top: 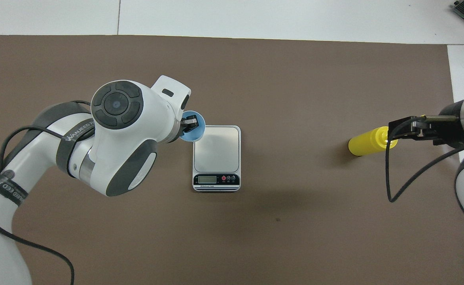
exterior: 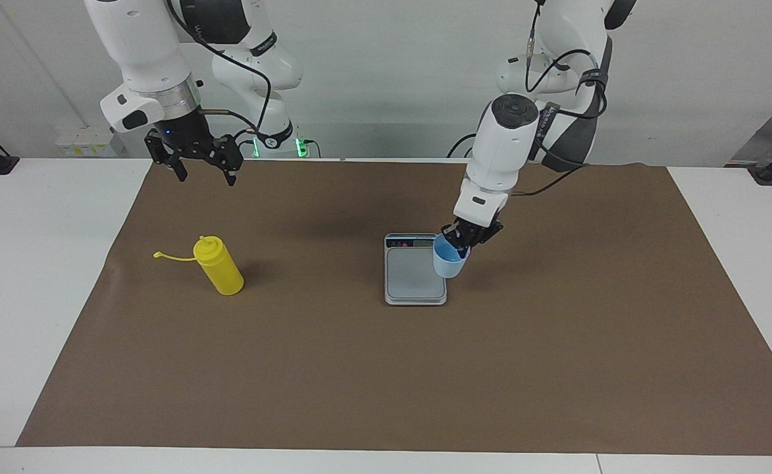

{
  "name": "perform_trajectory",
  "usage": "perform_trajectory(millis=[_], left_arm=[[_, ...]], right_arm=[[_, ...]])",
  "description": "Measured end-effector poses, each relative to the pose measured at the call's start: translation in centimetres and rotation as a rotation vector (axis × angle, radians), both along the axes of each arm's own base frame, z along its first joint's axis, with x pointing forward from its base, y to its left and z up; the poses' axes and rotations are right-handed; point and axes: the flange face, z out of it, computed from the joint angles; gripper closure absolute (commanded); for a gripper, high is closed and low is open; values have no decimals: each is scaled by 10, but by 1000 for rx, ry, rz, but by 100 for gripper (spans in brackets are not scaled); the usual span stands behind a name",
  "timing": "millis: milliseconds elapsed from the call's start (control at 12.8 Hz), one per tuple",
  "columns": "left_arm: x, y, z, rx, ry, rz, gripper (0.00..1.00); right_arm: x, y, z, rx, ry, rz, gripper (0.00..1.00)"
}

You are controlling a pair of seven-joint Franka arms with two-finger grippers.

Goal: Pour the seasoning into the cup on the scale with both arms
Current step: 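Lift the blue cup with the left gripper and carry it over the scale, then lower the blue cup onto the scale and open the left gripper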

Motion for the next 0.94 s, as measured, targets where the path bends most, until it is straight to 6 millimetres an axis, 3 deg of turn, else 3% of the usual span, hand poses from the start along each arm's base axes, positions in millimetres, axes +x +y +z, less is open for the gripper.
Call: perform_trajectory(millis=[391,939], left_arm=[[-17,-26,-39,-28,41,-3,98],[-20,-37,-58,-56,63,21,98]], right_arm=[[0,0,0,0,0,0,0],[0,0,0,0,0,0,0]])
